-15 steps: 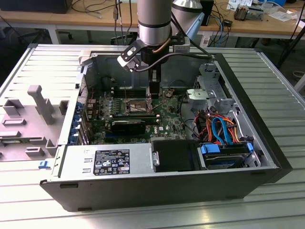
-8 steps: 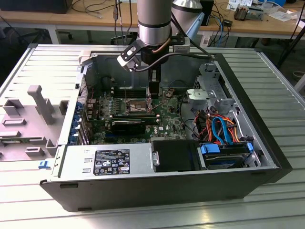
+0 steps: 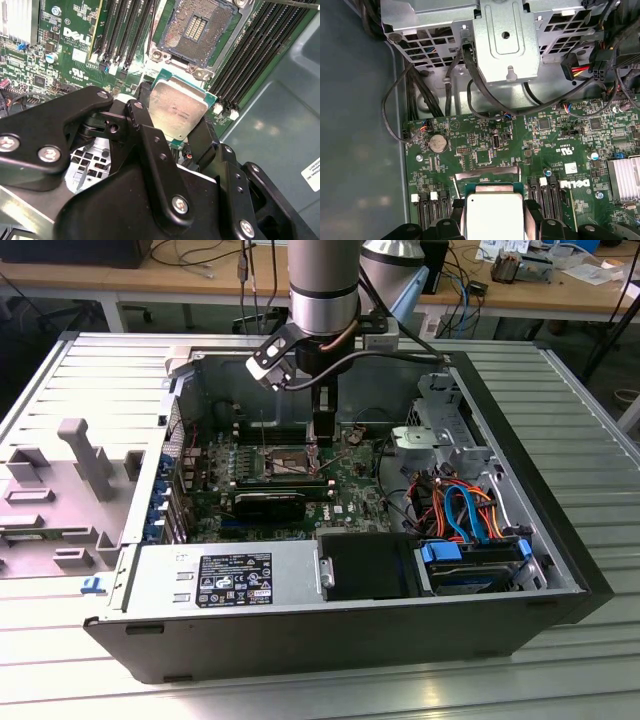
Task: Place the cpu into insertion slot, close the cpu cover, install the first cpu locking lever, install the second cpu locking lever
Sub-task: 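Place the cpu into insertion slot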
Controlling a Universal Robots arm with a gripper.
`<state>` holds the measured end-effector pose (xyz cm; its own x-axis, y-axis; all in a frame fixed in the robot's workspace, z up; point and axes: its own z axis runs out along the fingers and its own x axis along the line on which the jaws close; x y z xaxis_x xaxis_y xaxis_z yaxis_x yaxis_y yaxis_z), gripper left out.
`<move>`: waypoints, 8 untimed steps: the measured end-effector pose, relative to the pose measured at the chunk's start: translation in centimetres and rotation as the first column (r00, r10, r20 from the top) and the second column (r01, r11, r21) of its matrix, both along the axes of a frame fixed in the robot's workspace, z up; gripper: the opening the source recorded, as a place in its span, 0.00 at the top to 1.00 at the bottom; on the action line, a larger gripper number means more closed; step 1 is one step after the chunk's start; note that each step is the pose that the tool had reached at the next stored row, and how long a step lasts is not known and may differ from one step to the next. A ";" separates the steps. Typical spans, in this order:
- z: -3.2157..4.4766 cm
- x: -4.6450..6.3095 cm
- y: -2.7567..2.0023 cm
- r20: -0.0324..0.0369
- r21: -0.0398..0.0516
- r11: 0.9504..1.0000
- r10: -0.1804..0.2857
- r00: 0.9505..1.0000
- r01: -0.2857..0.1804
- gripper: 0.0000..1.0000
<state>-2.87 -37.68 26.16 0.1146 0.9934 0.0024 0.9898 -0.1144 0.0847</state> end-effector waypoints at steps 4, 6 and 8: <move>0.00 -0.1 0.00 0.000 0.000 1.000 0.000 1.000 0.000 0.45; 0.00 -0.2 0.00 0.000 0.000 1.000 0.000 1.000 0.000 0.45; 0.00 -0.3 0.00 0.000 0.000 1.000 0.000 1.000 0.000 0.45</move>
